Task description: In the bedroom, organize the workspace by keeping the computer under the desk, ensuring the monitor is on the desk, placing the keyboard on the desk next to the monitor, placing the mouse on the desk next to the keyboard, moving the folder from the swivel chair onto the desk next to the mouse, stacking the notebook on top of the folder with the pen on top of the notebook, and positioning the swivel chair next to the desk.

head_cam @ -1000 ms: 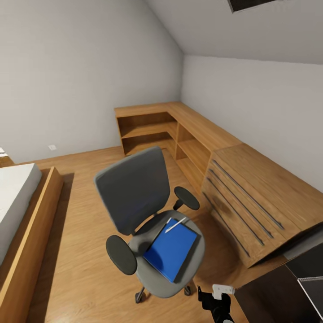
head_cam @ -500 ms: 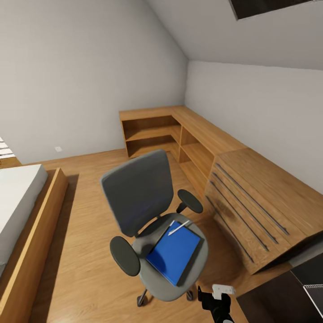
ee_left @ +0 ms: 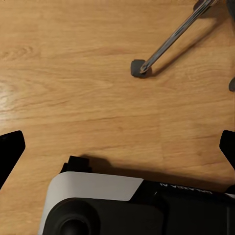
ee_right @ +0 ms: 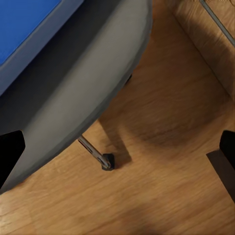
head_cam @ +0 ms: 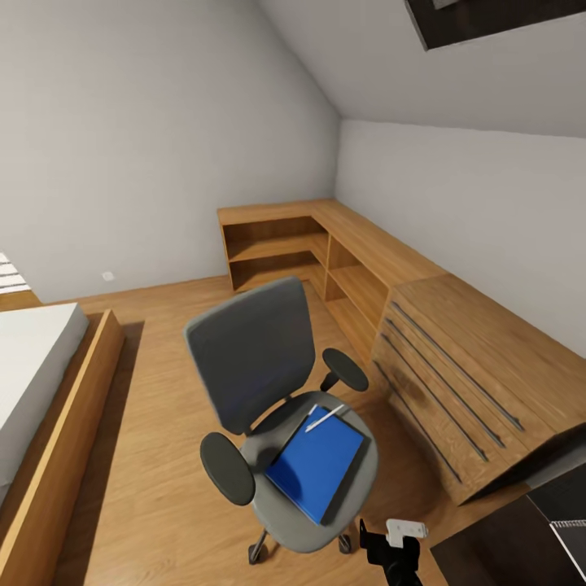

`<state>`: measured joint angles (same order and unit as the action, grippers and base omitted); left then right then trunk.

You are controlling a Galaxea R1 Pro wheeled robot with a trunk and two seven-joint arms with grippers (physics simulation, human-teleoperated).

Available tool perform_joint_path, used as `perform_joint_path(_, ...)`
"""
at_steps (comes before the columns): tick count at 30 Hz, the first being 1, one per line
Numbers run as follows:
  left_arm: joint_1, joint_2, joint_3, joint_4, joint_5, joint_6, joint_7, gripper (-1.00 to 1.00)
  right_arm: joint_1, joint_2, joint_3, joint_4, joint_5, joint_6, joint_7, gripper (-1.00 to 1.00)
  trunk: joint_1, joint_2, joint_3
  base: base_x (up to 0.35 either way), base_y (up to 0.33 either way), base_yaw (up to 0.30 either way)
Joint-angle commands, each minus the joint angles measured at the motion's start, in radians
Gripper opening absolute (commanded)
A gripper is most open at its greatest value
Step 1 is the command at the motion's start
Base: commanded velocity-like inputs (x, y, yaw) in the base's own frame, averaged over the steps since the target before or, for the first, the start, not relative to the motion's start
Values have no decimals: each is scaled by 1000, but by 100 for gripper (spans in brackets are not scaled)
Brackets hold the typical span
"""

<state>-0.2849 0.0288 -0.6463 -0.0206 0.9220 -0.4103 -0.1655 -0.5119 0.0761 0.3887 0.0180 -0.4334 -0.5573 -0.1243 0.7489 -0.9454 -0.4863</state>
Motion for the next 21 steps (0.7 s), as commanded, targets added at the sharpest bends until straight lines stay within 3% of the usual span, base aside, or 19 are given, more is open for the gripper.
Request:
perform_joint_path(1, 0, 0, -6, 1, 11, -1, -6, 100, -1, 1, 9, 2, -4, -3, -5, 100, 0, -1, 1, 0, 0, 0)
perform_joint_path(17, -1, -1, -4, 1, 11, 0, -6, 100, 1, 1, 9, 2, -5, -4, -5, 100, 0, -1, 26, 0, 0, -54)
perform_joint_path(21, 0, -1, -4, 1, 11, 0, -6, 100, 1, 1, 9, 2, -5, -4, -5, 100, 0, -1, 32, 146, 0, -81)
